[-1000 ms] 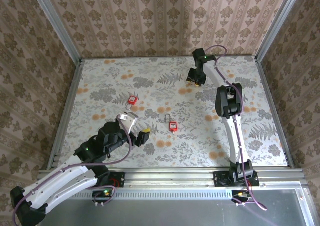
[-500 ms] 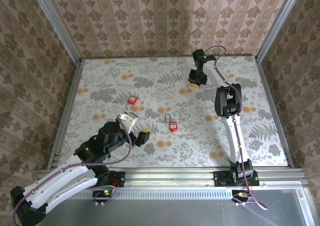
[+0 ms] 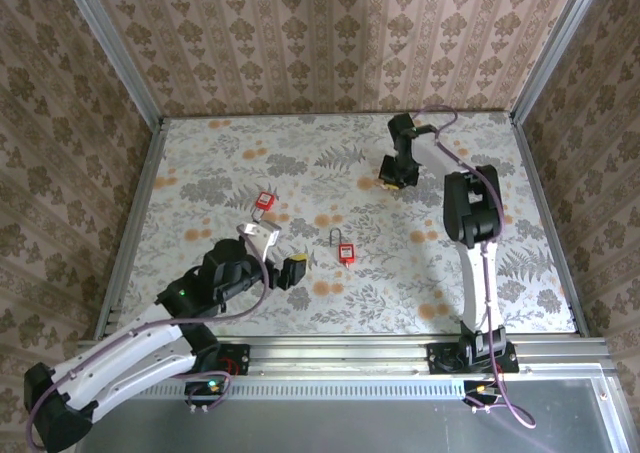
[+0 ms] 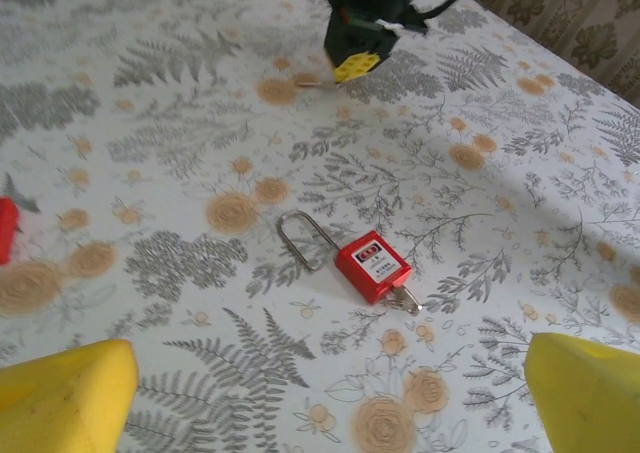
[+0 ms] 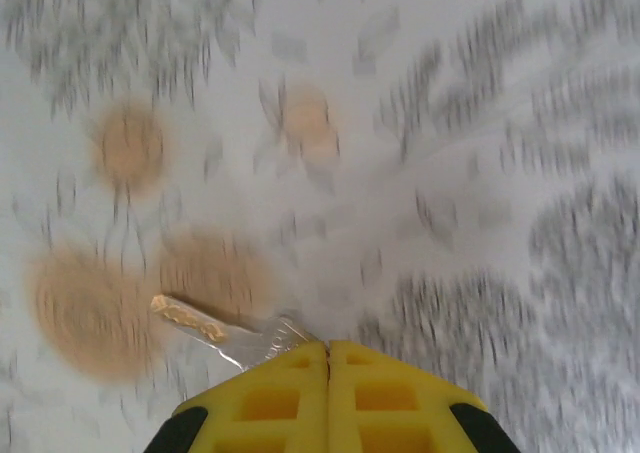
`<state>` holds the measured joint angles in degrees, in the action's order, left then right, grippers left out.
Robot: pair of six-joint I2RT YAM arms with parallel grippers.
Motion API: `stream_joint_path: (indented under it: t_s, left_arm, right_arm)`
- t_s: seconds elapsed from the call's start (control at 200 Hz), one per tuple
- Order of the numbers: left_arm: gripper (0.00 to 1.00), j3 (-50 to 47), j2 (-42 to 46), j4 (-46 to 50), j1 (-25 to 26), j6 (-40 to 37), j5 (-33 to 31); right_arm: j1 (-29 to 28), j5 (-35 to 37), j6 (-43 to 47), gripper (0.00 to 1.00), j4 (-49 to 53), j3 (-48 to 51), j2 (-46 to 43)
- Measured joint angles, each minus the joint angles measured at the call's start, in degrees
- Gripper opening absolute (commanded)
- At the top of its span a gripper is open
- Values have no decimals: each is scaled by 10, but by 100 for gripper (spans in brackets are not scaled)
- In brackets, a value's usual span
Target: Unlock with the key
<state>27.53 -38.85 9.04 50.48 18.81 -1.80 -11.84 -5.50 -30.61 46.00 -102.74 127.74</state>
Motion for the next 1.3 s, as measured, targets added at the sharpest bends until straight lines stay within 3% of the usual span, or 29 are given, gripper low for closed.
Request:
stream_joint_path:
  t_s: [0.175,0.46,0.85,1.3]
  left_arm:
    - [99,32,-103,-67,-3,91,49]
    - [97,38,-193,-216,-3,275,101]
    - [92,-25,-200,-370,-11,551,96]
    - [93,-67,-199,-412,-11,752,75]
  right_arm:
    - [-12,-23,0,0,-72,168,-181]
    - [-60,-62,-11,0,-157,294,-380]
    - [-189,-85,-53,0,-268,409,-482]
    - [-284,-85,-85,0,-441,509,-524]
